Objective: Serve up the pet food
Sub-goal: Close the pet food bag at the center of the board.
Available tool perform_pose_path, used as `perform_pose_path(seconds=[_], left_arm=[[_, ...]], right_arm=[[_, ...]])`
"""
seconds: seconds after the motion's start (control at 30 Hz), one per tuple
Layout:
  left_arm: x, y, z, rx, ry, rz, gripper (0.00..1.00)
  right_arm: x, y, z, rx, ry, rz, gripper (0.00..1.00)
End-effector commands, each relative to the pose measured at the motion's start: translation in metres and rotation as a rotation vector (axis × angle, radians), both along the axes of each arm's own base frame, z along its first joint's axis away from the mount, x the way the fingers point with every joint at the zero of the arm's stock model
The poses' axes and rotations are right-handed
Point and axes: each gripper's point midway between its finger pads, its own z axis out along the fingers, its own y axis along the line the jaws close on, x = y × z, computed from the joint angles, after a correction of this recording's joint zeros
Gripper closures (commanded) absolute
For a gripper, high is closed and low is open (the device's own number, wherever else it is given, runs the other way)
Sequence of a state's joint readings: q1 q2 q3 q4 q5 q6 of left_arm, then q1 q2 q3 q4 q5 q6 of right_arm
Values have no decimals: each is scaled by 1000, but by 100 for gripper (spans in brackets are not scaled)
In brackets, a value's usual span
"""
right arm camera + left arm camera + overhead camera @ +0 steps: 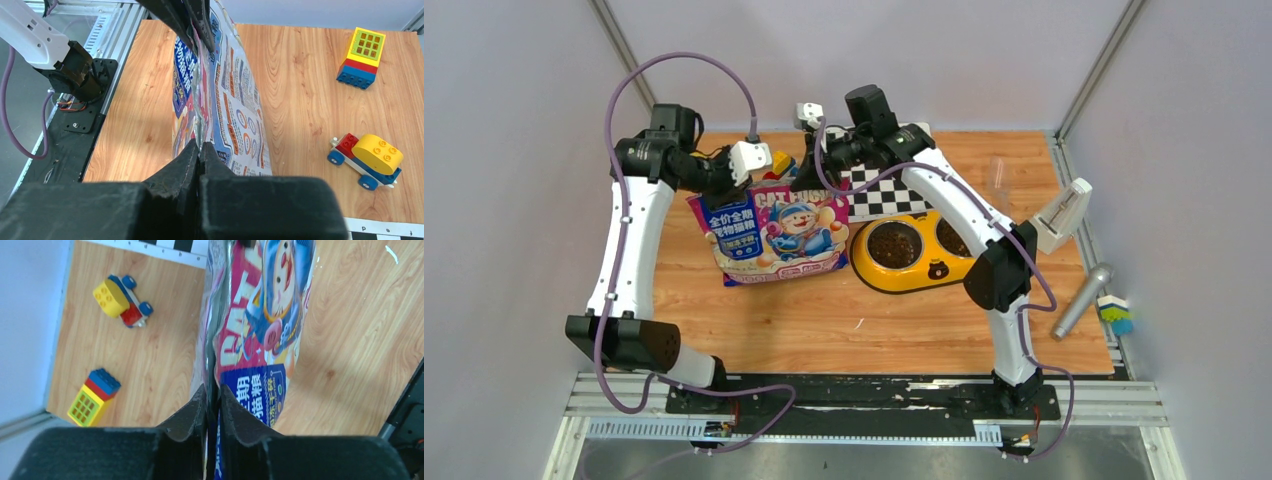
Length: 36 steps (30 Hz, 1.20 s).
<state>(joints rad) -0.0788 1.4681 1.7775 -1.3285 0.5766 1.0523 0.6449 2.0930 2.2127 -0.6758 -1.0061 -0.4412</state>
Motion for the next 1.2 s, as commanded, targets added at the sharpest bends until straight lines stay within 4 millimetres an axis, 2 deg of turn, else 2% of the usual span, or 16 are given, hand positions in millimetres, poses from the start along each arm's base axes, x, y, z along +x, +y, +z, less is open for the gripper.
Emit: perform_pose_path(seconds=[0.0,0.07,0.3,0.37,0.4,0.43,0.53,0.63,0.8,0.87,0.9,0.93,0.97,1.03,1.1,1.17], left_arm=[[1,32,7,96,-32,72,89],[1,37,5,105,-28,78,99],[0,41,6,106,-27,81,100],[2,51,8,115,-33,116,84],[3,55,9,119,-39,130,69],[3,57,10,123,-44,133,66],[3,65,14,131,-56,153,76],[2,72,14,135,-50,162,100],[1,78,13,133,-36,165,100],[2,80,14,131,-42,177,82],[2,82,16,130,-50,185,57],[2,83,16,130,-55,188,47],[2,83,18,128,-64,192,32],[1,83,18,121,-67,195,8],[1,82,21,106,-74,199,1],[1,81,25,87,-90,206,0]], right_arm=[[-1,-14,60,129,-98,40,100],[-1,-15,60,129,-99,40,100],[-1,-15,59,128,-95,40,100],[-1,-15,60,129,-98,41,100],[-1,-16,60,129,-97,40,100],[-2,-16,61,131,-100,42,100],[-1,-16,62,132,-101,40,100],[-2,-16,61,131,-98,42,100],[-1,-16,62,133,-102,43,100],[-1,-16,62,134,-104,43,100],[-1,-16,63,134,-105,42,100],[-1,-16,64,136,-107,41,98],[-1,-16,64,136,-106,41,90],[-1,-16,66,138,-106,35,65],[-1,-17,69,141,-112,26,40],[0,-18,74,147,-124,15,25]])
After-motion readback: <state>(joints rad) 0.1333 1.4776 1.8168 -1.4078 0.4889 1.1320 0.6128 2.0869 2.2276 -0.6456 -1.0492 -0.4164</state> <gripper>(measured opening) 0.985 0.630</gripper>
